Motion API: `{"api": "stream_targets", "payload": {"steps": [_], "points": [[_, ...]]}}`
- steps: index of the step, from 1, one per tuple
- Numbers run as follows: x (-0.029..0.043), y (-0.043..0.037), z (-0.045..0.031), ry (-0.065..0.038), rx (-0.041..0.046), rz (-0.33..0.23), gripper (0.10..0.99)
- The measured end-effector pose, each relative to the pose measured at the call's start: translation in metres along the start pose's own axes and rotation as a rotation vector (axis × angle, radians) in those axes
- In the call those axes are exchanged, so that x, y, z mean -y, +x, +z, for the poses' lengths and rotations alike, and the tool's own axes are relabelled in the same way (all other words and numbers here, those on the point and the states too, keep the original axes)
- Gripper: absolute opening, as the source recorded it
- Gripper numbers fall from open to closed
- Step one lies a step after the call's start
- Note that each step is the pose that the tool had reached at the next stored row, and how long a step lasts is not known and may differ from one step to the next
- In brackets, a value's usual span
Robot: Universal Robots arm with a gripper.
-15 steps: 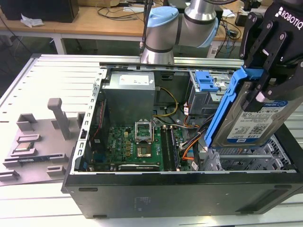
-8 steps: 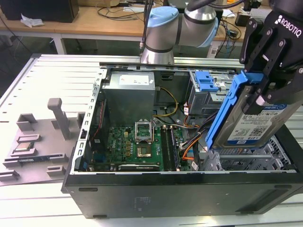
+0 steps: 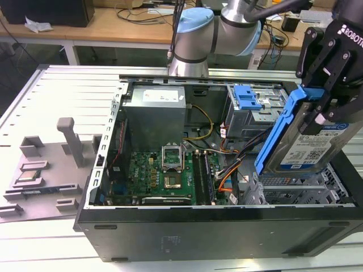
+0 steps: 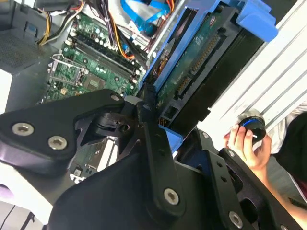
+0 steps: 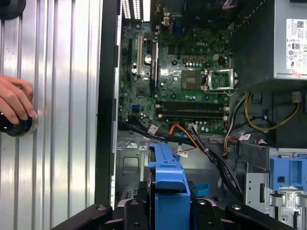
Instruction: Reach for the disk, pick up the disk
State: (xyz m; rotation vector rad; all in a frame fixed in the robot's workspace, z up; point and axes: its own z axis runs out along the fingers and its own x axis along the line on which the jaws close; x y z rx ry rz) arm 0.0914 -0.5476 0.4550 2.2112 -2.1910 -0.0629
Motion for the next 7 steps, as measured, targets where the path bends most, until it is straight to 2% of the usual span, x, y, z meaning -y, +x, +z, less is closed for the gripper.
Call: {"api": "stream_targets", "payload": {"steps": [2,7], "points": [[0.0041,0.0001,0.0021,-0.001,-0.0001,0.000,0.369],[0.0042,0.0003,0.0028,-0.001,0.0000,0.000,0.369]]}}
